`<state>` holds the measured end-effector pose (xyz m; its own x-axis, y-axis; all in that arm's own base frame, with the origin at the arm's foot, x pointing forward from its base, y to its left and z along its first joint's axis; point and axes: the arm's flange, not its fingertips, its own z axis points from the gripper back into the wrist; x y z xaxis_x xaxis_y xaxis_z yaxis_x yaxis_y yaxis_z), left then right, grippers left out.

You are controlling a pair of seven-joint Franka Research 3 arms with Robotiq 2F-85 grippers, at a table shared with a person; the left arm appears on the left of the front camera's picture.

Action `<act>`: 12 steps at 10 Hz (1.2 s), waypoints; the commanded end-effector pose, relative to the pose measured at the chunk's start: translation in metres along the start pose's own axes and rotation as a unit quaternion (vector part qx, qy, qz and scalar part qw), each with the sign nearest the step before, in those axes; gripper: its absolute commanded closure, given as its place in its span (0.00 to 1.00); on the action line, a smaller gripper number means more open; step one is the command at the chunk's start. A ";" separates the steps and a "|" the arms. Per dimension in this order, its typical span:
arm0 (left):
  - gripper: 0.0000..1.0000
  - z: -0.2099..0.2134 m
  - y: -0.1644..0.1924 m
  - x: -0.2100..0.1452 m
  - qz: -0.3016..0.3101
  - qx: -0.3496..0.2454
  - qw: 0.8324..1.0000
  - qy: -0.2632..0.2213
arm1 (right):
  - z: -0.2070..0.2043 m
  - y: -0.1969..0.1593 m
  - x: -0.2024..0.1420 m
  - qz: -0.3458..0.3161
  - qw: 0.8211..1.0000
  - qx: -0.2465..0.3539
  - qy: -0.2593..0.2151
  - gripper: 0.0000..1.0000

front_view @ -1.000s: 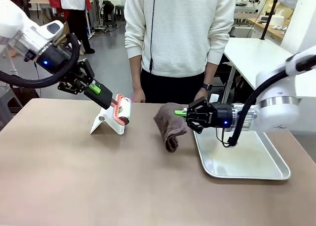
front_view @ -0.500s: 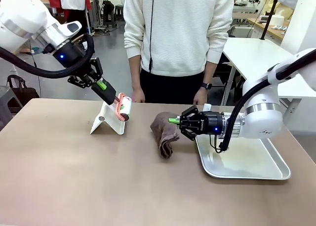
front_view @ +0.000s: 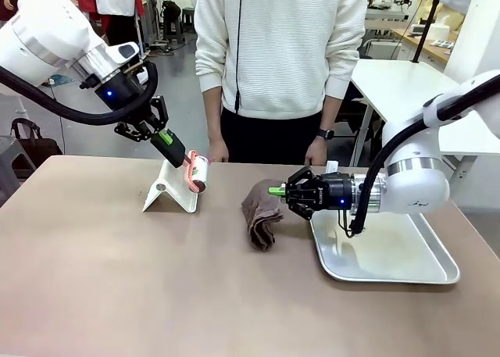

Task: Clean the surface of the table.
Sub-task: Return the Lint Roller and towel to their original positions.

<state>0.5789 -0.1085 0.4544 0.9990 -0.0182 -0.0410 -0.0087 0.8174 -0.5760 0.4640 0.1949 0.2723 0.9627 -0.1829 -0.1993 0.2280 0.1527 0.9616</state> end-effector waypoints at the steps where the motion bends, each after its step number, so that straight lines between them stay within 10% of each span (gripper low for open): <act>1: 0.78 0.003 -0.002 0.006 0.017 0.019 1.000 0.006 | -0.002 0.013 -0.007 0.021 0.998 -0.046 -0.027 0.94; 12: 0.78 -0.016 0.018 -0.008 0.025 0.037 0.999 0.017 | -0.010 0.013 0.000 0.008 0.997 -0.071 -0.036 0.94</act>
<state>0.5789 -0.1025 0.4324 0.9950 0.0011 -0.0997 -0.0542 0.8455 -0.5312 0.4638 0.2010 0.2790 0.9584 -0.2463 -0.1439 0.2125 0.2798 0.9363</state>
